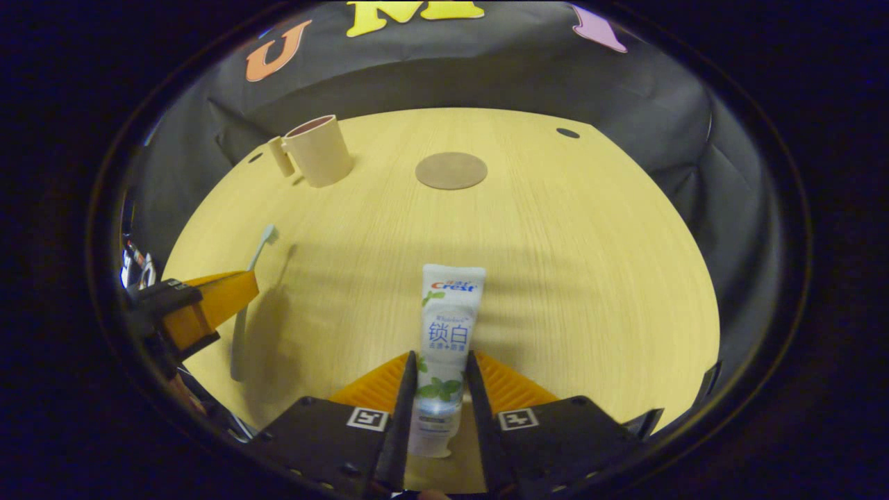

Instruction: Put the toothbrush and toothpaste on the desktop into the cup, then pick up the cup and place it on the coaster on the desktop.

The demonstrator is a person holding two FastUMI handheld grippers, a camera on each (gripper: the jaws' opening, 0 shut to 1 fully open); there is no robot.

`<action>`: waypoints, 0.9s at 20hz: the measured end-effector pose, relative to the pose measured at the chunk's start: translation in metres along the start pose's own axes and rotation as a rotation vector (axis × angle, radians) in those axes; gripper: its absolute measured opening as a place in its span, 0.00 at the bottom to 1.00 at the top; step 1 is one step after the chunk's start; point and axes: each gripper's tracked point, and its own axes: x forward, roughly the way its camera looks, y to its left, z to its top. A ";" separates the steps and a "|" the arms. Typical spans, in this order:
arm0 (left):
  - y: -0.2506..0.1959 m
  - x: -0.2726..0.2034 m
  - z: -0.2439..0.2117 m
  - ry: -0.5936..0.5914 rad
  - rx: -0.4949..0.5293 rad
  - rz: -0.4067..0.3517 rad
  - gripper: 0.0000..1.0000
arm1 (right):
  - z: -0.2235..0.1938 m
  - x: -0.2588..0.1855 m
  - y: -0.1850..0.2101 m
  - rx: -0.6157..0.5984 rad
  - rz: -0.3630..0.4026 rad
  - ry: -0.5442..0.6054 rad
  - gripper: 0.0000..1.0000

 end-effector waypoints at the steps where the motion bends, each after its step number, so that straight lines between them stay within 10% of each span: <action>1: 0.001 -0.001 0.009 -0.016 -0.006 0.000 0.06 | -0.002 -0.002 -0.001 -0.006 -0.004 0.011 0.34; 10: 0.013 -0.009 0.094 -0.232 -0.033 -0.022 0.06 | 0.019 -0.022 0.000 0.009 0.007 -0.043 0.22; 18: 0.037 -0.010 0.278 -0.721 -0.069 -0.051 0.06 | 0.064 -0.060 0.008 0.010 0.042 -0.147 0.22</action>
